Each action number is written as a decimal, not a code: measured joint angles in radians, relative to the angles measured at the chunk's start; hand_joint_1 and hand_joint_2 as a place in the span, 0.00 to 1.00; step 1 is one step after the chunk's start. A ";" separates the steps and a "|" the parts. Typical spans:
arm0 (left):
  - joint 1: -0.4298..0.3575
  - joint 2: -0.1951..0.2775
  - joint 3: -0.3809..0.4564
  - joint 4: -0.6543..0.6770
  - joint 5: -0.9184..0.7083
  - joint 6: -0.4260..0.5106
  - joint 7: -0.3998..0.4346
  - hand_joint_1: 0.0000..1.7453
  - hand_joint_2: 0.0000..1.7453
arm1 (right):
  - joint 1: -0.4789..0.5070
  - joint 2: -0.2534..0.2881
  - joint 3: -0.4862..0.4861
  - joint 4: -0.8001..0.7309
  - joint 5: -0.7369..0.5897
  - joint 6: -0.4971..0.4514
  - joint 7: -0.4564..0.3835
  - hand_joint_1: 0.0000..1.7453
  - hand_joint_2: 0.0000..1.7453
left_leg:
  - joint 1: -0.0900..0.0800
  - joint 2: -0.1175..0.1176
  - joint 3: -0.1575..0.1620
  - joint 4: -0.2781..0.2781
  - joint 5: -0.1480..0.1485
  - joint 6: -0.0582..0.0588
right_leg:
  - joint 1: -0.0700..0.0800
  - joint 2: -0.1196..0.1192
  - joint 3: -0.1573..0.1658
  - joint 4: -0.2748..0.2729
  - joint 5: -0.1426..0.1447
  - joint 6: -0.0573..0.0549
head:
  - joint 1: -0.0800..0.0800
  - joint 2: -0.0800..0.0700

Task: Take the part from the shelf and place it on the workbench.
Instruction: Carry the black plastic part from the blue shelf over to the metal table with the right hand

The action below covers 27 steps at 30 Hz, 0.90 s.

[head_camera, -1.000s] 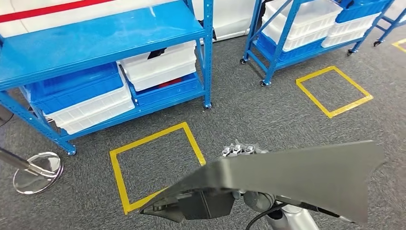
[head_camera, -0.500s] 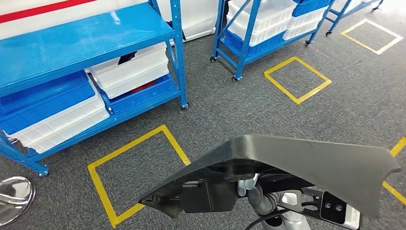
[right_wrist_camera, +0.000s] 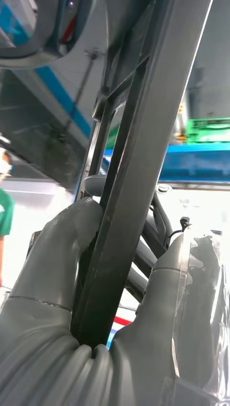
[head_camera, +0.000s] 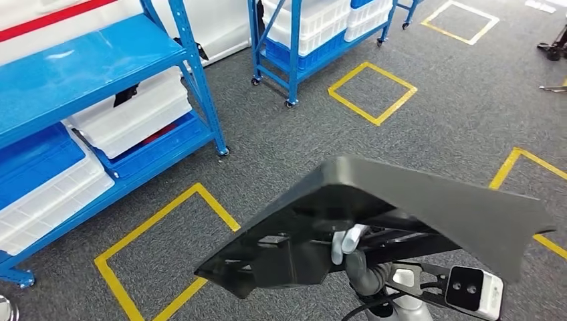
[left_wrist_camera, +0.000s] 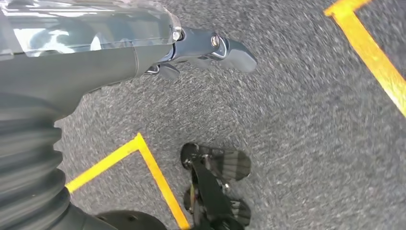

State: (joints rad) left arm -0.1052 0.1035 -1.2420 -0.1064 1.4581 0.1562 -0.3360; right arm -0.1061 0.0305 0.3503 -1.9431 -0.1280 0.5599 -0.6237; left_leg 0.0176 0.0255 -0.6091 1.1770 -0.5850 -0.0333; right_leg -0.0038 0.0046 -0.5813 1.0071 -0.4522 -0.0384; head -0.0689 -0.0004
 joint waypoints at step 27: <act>-0.002 -0.017 -0.096 -0.003 -0.001 0.037 0.091 0.00 1.00 | 0.120 -0.060 -0.042 -0.062 -0.049 0.027 0.000 1.00 1.00 | -0.005 0.095 0.099 -0.173 0.074 0.011 | 0.007 -0.052 -0.021 0.017 -0.004 0.024 | 0.000 0.000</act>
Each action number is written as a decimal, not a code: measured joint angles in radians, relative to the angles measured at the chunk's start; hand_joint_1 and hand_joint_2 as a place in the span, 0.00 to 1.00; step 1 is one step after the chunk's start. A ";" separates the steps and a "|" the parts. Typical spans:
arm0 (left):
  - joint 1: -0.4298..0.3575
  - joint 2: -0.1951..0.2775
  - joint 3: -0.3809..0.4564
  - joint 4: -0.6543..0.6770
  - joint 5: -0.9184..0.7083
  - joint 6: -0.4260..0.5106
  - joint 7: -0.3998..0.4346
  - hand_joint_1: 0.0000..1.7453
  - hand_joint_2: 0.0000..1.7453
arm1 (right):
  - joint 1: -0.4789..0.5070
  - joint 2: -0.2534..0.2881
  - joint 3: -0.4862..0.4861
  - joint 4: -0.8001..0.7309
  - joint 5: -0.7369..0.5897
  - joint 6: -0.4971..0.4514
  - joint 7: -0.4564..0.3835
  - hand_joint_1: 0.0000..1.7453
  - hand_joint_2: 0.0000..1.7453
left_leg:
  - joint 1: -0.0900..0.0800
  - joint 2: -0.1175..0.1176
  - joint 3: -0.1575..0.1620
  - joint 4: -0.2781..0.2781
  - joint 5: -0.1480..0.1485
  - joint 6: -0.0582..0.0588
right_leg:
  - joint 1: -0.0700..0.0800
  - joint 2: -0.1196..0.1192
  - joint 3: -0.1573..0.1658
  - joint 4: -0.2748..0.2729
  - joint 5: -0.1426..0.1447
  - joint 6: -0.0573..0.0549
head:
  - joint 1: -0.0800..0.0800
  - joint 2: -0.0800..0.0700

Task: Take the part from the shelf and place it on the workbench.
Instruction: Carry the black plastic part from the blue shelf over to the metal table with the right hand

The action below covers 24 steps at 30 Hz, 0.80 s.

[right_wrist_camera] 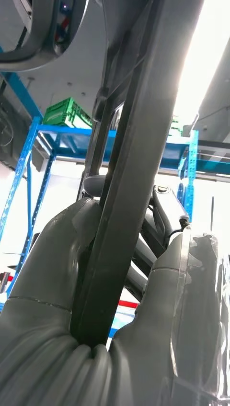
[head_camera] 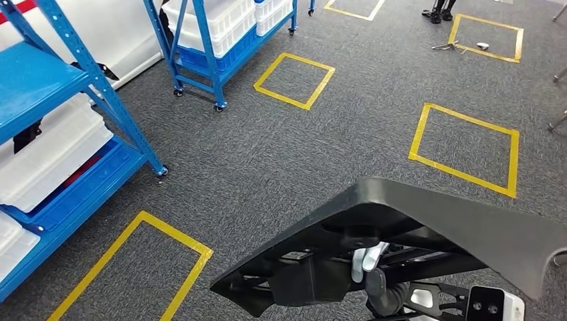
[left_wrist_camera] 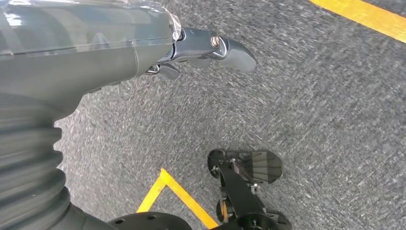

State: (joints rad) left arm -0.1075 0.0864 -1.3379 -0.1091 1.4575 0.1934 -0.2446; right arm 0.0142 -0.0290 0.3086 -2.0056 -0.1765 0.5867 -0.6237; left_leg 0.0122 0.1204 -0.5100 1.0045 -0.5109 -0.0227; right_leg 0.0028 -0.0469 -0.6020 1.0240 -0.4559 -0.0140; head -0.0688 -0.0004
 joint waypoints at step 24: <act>0.020 0.044 0.147 0.002 0.001 0.033 -0.054 0.00 1.00 | -0.039 0.014 -0.020 0.092 -0.011 0.101 0.000 1.00 1.00 | 0.007 -0.064 -0.024 -0.005 0.028 0.034 | -0.019 0.037 -0.101 0.197 -0.054 0.034 | 0.000 0.000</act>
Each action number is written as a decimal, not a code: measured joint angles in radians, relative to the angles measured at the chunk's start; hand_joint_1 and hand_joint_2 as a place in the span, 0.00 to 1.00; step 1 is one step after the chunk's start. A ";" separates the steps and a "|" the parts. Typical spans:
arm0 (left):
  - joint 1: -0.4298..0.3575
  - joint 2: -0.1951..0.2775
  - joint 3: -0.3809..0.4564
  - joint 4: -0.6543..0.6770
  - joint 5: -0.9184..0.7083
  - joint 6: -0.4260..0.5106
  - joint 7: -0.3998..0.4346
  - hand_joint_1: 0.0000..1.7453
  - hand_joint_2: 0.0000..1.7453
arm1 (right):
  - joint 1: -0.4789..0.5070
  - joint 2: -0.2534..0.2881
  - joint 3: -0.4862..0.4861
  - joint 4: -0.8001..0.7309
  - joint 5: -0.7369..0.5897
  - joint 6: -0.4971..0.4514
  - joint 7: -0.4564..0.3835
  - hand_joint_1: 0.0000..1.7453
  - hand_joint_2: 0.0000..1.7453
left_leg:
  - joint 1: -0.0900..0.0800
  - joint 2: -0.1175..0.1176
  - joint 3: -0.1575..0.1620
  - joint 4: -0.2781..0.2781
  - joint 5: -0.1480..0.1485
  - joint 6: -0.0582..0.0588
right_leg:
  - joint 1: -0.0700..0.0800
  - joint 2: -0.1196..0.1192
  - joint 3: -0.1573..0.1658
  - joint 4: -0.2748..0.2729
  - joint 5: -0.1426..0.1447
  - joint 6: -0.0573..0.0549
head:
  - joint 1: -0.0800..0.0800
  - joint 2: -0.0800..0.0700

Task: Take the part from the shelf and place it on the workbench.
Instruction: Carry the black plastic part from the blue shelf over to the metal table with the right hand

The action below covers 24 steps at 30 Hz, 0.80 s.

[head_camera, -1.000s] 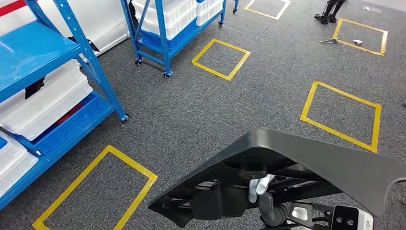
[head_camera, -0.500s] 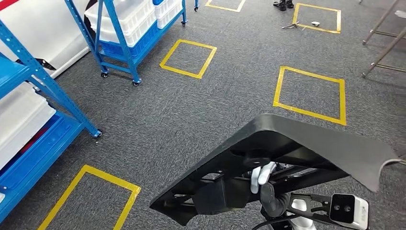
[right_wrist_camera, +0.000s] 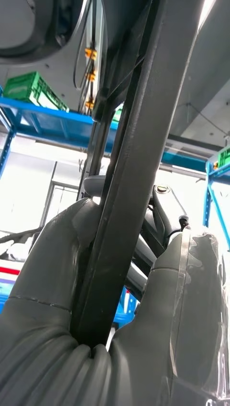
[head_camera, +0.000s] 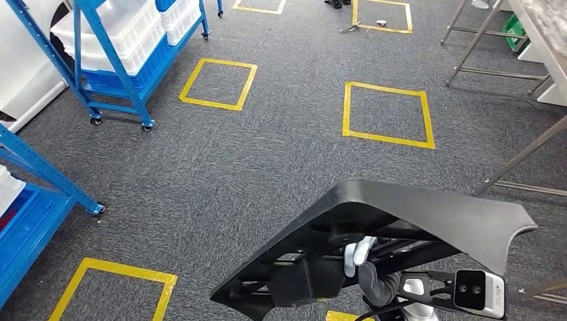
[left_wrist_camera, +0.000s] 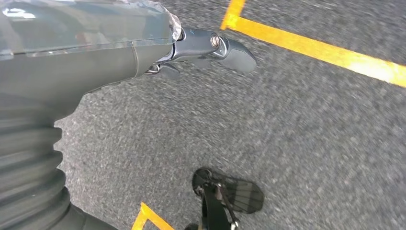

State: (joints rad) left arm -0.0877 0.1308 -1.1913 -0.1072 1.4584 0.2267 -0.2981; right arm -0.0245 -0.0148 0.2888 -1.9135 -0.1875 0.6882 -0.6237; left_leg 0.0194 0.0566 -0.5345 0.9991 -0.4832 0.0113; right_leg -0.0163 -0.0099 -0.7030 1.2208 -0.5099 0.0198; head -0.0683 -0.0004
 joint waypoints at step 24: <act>-0.021 0.033 0.010 0.001 0.000 -0.023 -0.010 0.00 1.00 | 0.008 0.056 0.009 -0.089 0.060 -0.070 0.000 1.00 1.00 | 0.002 -0.077 -0.008 0.013 -0.005 -0.001 | 0.011 0.078 0.062 -0.131 0.024 -0.004 | 0.000 0.000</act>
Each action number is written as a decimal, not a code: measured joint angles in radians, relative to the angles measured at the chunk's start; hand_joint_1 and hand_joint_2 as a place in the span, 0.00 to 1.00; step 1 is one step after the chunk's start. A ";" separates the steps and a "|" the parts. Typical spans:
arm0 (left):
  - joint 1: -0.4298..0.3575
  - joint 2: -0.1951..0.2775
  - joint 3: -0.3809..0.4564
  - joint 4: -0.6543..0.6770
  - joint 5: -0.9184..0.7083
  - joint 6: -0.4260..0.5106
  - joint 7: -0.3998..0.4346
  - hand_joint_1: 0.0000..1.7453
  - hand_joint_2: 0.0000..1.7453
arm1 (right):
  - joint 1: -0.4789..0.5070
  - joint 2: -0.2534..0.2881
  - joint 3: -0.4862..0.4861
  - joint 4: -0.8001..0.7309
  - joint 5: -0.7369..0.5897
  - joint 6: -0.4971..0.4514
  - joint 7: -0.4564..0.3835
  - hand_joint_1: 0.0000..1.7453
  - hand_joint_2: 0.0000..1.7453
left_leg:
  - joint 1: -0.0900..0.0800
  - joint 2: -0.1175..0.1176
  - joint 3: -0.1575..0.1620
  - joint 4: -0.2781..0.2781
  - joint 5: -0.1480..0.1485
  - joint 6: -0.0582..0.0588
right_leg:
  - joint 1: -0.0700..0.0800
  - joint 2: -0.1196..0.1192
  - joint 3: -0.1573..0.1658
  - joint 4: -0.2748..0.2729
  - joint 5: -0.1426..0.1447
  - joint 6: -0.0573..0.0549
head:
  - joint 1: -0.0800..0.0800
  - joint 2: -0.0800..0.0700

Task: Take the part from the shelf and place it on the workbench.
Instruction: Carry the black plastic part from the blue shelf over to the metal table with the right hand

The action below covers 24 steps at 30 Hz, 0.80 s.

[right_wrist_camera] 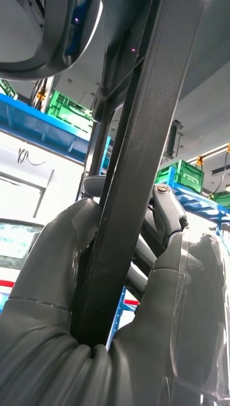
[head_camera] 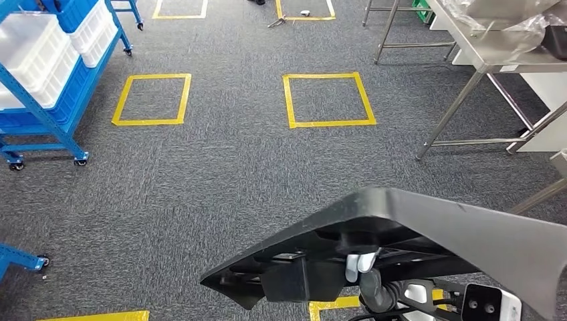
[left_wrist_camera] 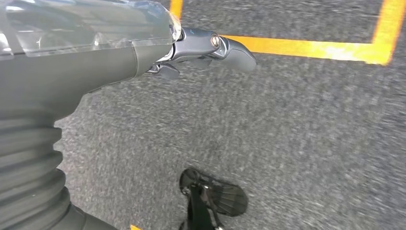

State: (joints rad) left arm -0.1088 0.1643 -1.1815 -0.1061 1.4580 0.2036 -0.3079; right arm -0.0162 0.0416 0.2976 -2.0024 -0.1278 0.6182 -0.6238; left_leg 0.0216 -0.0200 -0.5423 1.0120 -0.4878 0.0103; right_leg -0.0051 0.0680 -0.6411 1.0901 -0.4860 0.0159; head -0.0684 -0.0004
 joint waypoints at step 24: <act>0.008 -0.018 0.019 0.000 0.000 0.031 0.010 0.00 1.00 | -0.067 -0.045 0.056 0.043 -0.001 -0.024 0.000 1.00 1.00 | 0.010 -0.031 -0.035 0.069 -0.014 -0.041 | 0.001 0.023 0.042 -0.066 0.036 -0.028 | 0.000 0.000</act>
State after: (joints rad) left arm -0.1008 0.1462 -1.1621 -0.1061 1.4581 0.2346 -0.2976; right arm -0.0836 -0.0032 0.3537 -1.9598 -0.1289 0.5939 -0.6237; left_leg 0.0316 -0.0507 -0.5769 1.0811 -0.5023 -0.0305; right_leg -0.0036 0.0912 -0.5991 1.0237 -0.4496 -0.0120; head -0.0685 -0.0004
